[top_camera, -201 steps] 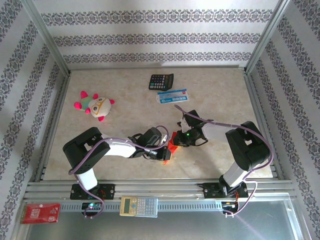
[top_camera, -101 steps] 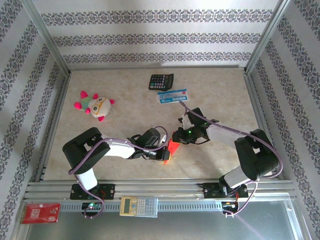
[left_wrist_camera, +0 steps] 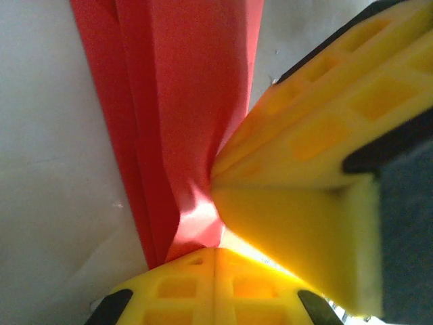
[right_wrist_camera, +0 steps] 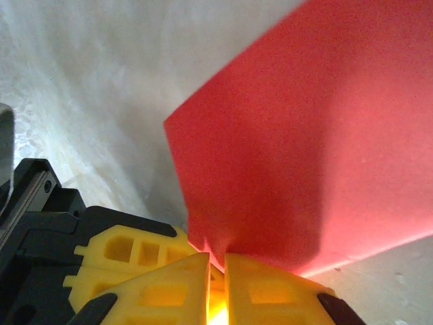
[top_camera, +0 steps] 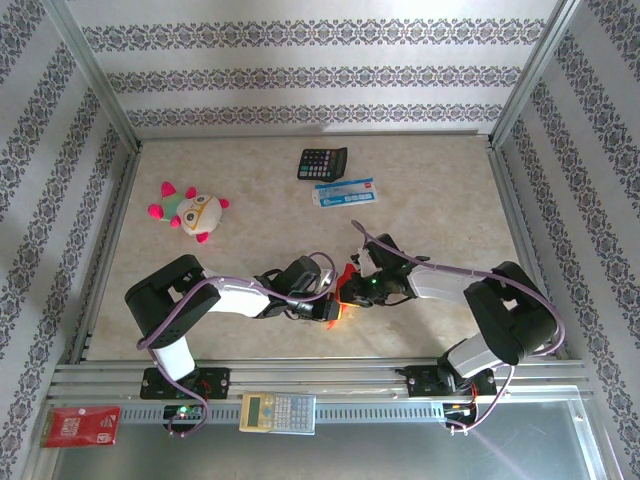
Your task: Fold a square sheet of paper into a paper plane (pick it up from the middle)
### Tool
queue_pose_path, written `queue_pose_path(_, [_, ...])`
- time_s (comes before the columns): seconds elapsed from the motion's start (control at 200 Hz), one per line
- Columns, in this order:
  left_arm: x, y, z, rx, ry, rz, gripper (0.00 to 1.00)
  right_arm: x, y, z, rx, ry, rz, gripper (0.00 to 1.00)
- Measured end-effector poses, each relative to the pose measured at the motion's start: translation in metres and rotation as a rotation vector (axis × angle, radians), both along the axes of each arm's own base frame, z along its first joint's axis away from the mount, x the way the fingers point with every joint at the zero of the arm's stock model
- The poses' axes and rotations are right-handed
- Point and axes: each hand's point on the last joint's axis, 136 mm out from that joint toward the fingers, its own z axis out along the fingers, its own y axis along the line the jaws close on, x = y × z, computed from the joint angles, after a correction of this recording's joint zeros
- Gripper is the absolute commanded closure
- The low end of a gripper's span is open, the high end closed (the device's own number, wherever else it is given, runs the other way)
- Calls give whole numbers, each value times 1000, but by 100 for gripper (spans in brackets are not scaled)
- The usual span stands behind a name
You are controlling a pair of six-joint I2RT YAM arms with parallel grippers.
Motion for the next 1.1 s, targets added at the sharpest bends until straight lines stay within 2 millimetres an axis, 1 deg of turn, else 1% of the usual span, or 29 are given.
queue_pose_path(0.2, [0,0,0,0,0,0,96,0,-2,-11,-22,27,-9,86])
queue_pose_path(0.475, [0,1,-1,-2,3,5,98,6,-10,-16,-21,41,-23,87])
queue_pose_path(0.625, [0,1,-1,-5,1,5,100,7,-12,-16,-4,51,-21,87])
queue_pose_path(1.099, [0,1,-1,-12,-5,5,100,18,-20,-15,29,133,-52,87])
